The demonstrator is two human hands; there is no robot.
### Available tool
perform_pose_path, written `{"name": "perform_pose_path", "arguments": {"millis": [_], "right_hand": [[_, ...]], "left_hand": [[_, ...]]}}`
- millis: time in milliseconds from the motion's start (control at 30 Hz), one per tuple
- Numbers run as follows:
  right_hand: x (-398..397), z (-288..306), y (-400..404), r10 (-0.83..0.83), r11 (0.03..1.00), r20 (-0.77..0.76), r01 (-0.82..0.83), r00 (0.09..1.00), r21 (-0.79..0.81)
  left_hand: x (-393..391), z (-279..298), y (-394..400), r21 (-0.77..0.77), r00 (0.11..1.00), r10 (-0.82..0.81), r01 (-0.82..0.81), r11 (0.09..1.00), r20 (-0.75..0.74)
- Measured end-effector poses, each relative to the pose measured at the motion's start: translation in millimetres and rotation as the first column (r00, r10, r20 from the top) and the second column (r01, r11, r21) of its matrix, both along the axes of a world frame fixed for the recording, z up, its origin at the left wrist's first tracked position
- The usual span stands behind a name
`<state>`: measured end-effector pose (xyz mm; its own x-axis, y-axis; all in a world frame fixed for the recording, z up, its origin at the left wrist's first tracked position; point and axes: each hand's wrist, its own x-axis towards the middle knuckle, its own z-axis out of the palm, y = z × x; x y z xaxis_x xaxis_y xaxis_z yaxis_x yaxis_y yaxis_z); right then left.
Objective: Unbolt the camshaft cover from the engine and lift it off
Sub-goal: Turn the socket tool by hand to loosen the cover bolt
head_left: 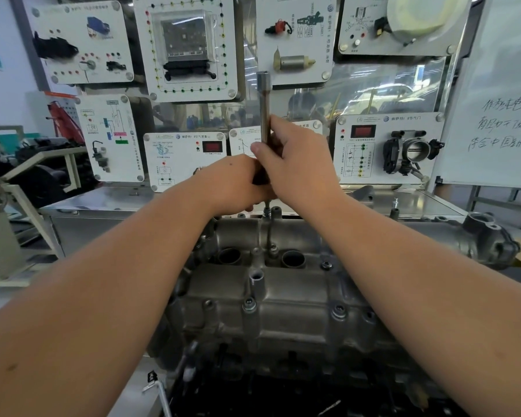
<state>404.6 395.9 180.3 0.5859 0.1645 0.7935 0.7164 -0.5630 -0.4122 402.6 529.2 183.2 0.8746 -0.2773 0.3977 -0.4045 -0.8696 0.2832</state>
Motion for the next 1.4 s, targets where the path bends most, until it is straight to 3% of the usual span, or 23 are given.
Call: {"name": "perform_pose_path", "arguments": {"millis": [200,400,600,867,1033,1400], "right_hand": [[-1.3,0.6,-1.2,0.063,0.998,-0.112,-0.061,0.992,0.021],[1.7,-1.4,-0.8,0.022,1.0,-0.006,-0.022,1.0,0.019],[4.2,0.5,-1.7,0.036,0.999,-0.071,-0.036,0.997,0.003],[4.2,-0.5,-1.1,0.009,0.999,0.013,-0.009,1.0,0.034],[5.9,1.1,-1.2,0.044,0.999,-0.039,-0.043,0.998,0.007],[8.5,0.7,-1.2,0.013,1.0,0.0,-0.013,1.0,0.015]], "left_hand": [[-3.6,2.0,0.4,-0.002,0.998,-0.049,0.049,0.999,-0.033],[0.3,0.3,-1.5,0.06,1.0,0.004,-0.003,0.998,-0.002],[-0.8,1.0,2.8,-0.105,0.994,-0.093,0.086,0.991,-0.059],[5.4,-0.6,2.0,-0.032,1.0,-0.027,0.027,0.999,0.001],[2.7,0.3,7.2,-0.149,0.993,-0.101,0.092,0.985,-0.056],[5.8,-0.2,3.1,-0.049,0.998,-0.044,0.042,0.998,-0.038]]}}
